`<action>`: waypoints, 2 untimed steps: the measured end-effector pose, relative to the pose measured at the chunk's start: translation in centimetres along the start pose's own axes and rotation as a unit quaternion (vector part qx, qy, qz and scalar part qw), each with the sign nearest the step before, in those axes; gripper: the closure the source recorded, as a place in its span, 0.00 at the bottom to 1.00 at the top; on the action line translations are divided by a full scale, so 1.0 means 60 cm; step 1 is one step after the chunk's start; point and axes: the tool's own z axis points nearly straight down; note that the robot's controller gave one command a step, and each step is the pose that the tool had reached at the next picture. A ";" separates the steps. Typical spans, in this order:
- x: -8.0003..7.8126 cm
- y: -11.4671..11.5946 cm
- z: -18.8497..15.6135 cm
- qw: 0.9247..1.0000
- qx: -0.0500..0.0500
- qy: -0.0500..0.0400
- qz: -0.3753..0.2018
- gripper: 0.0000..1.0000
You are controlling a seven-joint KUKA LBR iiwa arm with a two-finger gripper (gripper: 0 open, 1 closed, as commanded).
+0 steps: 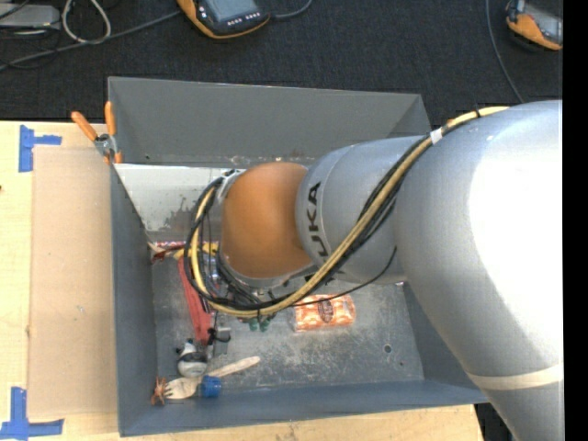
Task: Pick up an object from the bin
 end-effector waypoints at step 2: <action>0.018 0.040 -0.060 0.991 0.004 0.004 -0.134 1.00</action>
Offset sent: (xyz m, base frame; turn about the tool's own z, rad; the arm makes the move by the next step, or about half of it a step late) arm -0.0225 0.0534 0.0794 -0.5232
